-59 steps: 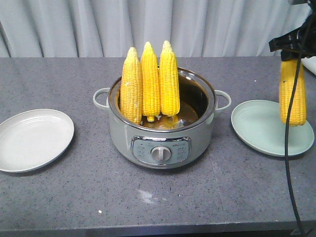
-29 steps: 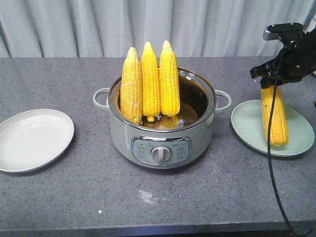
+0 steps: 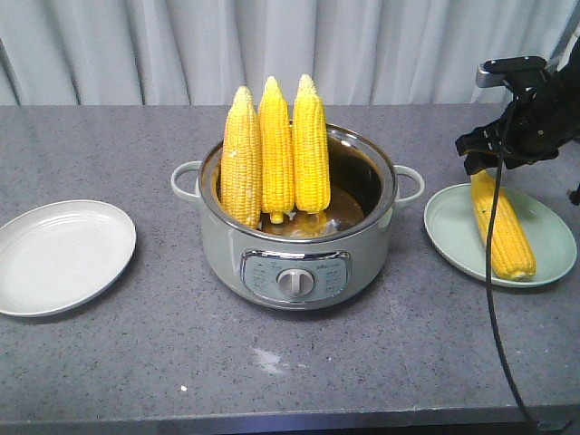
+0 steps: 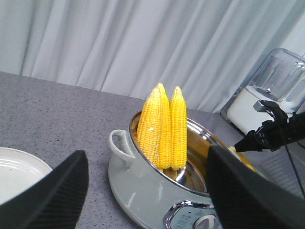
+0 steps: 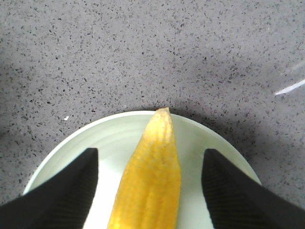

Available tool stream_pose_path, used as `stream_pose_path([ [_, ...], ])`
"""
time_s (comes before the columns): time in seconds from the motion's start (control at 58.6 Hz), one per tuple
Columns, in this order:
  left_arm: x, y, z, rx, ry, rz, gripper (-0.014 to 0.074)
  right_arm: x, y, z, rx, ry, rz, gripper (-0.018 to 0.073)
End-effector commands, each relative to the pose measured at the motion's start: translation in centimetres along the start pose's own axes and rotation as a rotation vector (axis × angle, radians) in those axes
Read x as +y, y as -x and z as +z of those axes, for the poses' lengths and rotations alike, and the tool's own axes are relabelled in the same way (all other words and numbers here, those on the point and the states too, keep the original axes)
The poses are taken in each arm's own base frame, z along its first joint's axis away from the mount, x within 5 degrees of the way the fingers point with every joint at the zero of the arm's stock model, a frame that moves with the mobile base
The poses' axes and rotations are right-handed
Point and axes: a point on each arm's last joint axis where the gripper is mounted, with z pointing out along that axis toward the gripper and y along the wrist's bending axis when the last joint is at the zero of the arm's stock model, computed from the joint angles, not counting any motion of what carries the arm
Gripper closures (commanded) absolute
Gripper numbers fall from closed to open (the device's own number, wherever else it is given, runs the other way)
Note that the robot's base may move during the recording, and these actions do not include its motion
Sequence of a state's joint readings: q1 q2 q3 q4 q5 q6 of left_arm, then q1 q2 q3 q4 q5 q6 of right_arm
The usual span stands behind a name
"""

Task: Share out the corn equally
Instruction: 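Lower the corn cob onto the pale green plate and release, then withdraw the right gripper upward away from the green plate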

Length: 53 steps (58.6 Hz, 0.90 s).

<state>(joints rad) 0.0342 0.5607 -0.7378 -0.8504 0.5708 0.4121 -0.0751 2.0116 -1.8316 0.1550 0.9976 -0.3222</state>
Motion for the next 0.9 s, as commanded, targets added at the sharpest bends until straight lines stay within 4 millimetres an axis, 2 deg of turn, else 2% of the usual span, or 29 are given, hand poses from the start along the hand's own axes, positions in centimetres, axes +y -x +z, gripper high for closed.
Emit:
stream_pose_path([
  [0.0,-0.3,1.3,-0.1,-0.068,-0.001,-0.013,0.0101,-0.2,1.2,-3.5,-0.119,-0.036,-0.014,0.0055],
  [0.136,-0.3,1.3,-0.1,-0.068,-0.001,-0.013,0.0101,0.0,1.5,-4.9,-0.159,-0.045,-0.014,0.0059],
  [0.222,-0.3,1.3,-0.1,-0.068,-0.001,-0.013,0.0101,0.2,1.8,-6.8,-0.222,-0.055,-0.015,0.0076],
  [0.324,-0.3,1.3,-0.1,-0.068,-0.001,-0.013,0.0101,0.8,2.1,-10.0,-0.322,-0.053,-0.008,0.0125],
  [0.426,-0.3,1.3,-0.1,-0.068,-0.001,-0.013,0.0101,1.4,2.2,-13.6,-0.423,-0.058,-0.01,0.0232],
  [0.512,-0.3,1.3,-0.1,-0.068,-0.001,-0.013,0.0101,2.0,1.8,-16.7,-0.497,-0.056,-0.013,0.0362],
  [0.665,-0.3,1.3,-0.1,-0.068,-0.001,-0.013,0.0101,3.3,0.3,-21.9,-0.575,-0.058,-0.028,0.0577],
  [0.887,-0.2,1.3,0.0,-0.071,0.001,-0.015,0.0101,6.5,-3.4,-28.1,-0.585,0.071,-0.148,0.0569],
])
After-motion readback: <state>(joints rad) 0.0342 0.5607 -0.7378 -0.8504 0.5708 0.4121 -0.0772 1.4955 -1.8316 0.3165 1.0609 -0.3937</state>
